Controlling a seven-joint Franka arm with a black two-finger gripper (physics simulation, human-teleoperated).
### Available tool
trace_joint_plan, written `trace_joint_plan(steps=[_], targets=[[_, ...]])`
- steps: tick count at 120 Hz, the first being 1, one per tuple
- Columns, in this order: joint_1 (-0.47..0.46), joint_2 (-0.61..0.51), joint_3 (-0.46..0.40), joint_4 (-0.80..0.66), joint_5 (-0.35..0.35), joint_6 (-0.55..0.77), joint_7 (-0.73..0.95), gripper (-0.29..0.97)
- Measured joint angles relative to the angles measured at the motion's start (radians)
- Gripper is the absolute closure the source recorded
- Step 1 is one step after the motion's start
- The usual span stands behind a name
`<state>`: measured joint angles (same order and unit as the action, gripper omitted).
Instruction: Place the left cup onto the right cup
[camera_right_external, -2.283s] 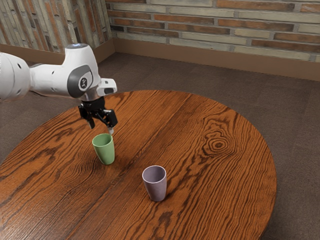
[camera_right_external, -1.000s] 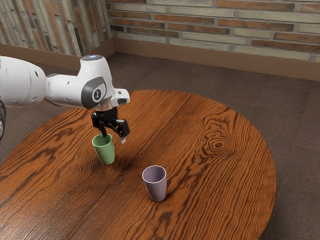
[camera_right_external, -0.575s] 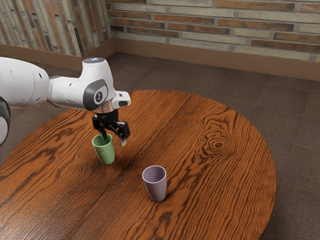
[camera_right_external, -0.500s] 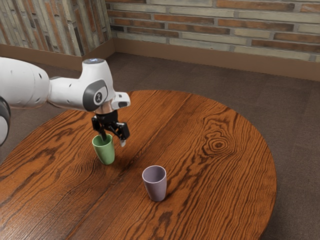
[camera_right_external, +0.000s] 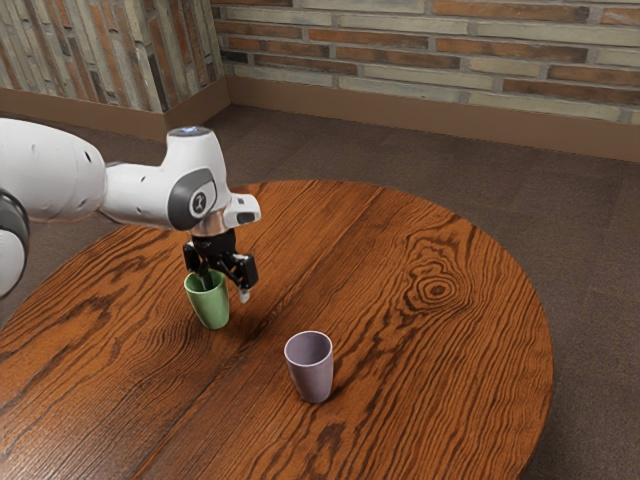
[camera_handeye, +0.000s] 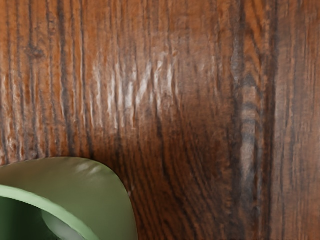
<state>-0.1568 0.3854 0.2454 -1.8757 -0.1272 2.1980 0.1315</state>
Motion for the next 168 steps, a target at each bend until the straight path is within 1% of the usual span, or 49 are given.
trace_joint_plan(steps=[13,25,41,61,80,99,168], targets=[[0.0,0.001,0.001,-0.002,-0.003,0.0,0.0,0.14],[0.002,0.001,0.002,-0.006,-0.004,0.0,-0.001,0.22],[0.002,0.001,0.006,-0.009,-0.005,0.0,-0.001,0.37],[0.003,0.001,0.012,-0.016,-0.005,-0.001,-0.001,0.6],[0.002,0.001,0.012,-0.016,-0.003,-0.001,-0.002,0.72],[0.002,0.001,0.012,-0.016,0.002,0.0,-0.008,0.77],[-0.001,-0.005,0.012,-0.015,0.01,-0.006,-0.031,0.78]])
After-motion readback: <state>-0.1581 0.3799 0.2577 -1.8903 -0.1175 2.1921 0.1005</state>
